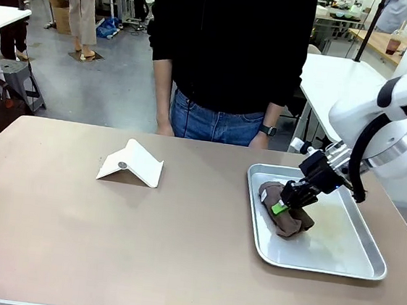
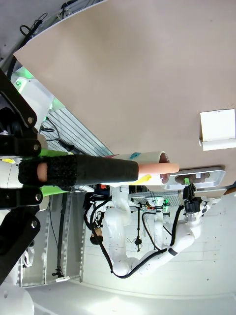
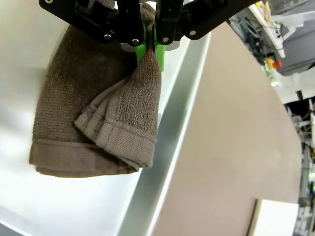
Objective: Clean the surface of the table.
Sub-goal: Clean the area not pointed to by the person.
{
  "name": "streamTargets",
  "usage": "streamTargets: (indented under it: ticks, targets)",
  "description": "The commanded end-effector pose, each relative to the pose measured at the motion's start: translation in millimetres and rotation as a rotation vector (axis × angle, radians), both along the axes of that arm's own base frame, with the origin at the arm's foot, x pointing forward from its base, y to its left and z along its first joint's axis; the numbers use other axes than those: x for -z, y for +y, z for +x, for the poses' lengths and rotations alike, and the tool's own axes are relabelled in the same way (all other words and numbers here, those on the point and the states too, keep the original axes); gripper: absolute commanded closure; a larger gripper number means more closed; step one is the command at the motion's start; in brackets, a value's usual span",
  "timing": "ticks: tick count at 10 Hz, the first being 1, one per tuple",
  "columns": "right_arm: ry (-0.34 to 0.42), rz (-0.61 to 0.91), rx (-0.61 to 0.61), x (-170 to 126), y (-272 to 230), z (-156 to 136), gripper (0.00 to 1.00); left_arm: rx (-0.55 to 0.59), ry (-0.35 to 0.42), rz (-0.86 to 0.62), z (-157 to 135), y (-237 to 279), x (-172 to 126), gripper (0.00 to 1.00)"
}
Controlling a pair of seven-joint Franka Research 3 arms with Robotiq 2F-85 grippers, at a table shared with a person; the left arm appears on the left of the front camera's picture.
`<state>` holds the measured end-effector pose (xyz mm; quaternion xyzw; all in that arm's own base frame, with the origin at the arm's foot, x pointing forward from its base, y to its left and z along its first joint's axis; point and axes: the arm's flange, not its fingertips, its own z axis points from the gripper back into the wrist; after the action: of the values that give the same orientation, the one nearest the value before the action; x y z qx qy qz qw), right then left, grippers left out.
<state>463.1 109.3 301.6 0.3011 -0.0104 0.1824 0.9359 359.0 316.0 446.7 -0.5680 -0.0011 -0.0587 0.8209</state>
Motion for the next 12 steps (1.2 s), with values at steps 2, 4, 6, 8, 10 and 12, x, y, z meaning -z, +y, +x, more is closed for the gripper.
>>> streamTargets:
  ticks: [2,4,6,8,10,12]
  targets:
    - [-0.026,-0.015,-0.050,10,16,1,0.93,-0.006,-0.016,-0.011,-2,0,-4,0.78]
    - [-0.046,-0.062,-0.048,13,11,2,0.93,-0.006,-0.016,-0.011,-2,0,-4,0.78]
    - [-0.069,-0.114,-0.016,12,-1,5,0.93,-0.006,-0.016,-0.011,-2,0,-4,0.78]
    - [-0.082,-0.165,0.026,11,-18,6,0.93,-0.006,-0.016,-0.011,-2,0,-4,0.78]
    - [-0.096,-0.212,0.066,5,-38,6,0.93,-0.006,-0.016,-0.011,-2,0,-4,0.78]
    - [-0.100,-0.240,0.123,-5,-64,6,0.93,-0.006,-0.016,-0.011,-2,0,-4,0.78]
